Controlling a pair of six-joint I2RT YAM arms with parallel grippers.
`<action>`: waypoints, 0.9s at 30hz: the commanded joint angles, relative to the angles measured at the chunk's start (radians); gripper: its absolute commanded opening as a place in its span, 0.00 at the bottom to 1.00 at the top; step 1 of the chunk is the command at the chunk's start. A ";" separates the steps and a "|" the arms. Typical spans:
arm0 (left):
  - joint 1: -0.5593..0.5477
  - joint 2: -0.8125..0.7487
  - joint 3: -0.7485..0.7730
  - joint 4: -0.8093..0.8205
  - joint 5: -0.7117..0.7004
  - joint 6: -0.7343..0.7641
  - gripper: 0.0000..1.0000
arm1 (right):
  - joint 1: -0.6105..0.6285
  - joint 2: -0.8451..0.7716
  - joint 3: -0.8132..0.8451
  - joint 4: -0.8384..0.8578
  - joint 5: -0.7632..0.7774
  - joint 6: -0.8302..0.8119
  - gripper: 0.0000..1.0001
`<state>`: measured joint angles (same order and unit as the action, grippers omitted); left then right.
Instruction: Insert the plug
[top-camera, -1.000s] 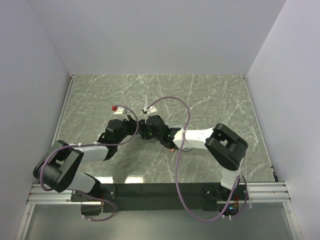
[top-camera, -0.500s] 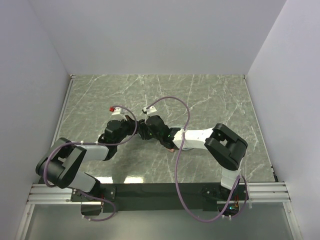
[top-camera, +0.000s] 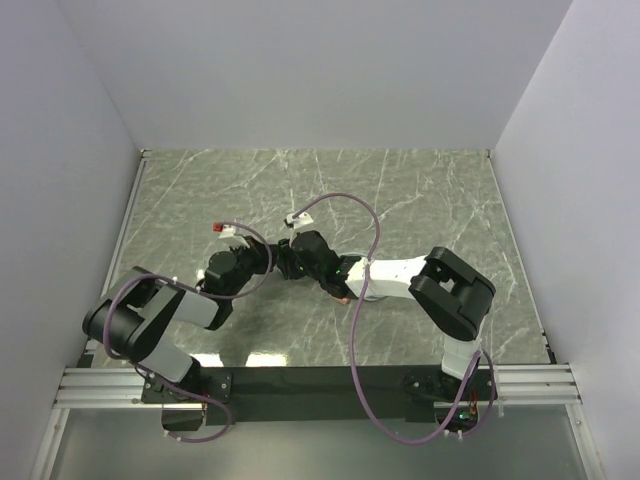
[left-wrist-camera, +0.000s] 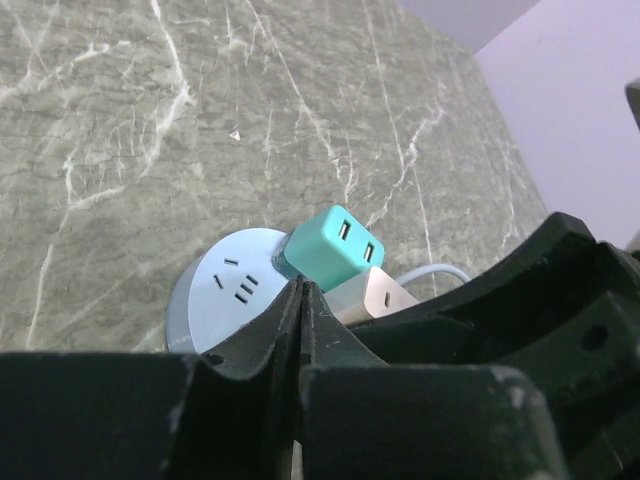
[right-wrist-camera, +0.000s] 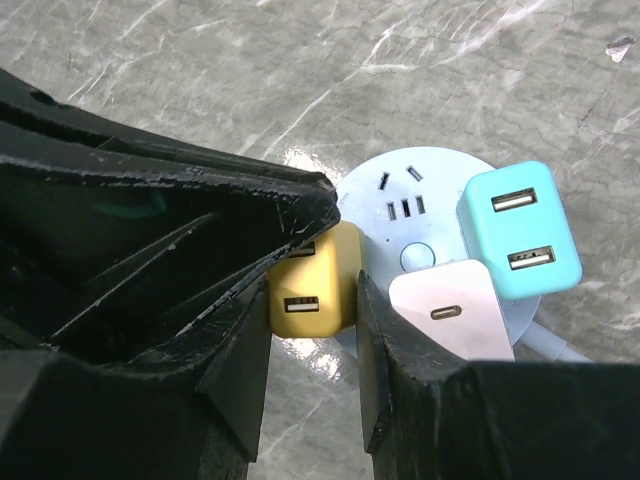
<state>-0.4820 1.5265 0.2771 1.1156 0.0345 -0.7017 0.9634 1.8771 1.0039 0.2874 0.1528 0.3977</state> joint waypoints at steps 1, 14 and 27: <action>-0.017 0.064 -0.061 0.029 0.093 -0.015 0.07 | 0.057 0.249 -0.140 -0.585 -0.239 0.102 0.00; -0.036 0.208 -0.061 0.122 0.102 -0.027 0.04 | 0.057 0.297 -0.139 -0.574 -0.263 0.110 0.00; -0.115 0.288 -0.015 -0.033 -0.024 -0.001 0.01 | 0.032 0.330 -0.203 -0.444 -0.377 0.138 0.00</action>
<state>-0.5167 1.7344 0.2867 1.3865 -0.0837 -0.7177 0.9562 1.8832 0.9684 0.3664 0.1253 0.3981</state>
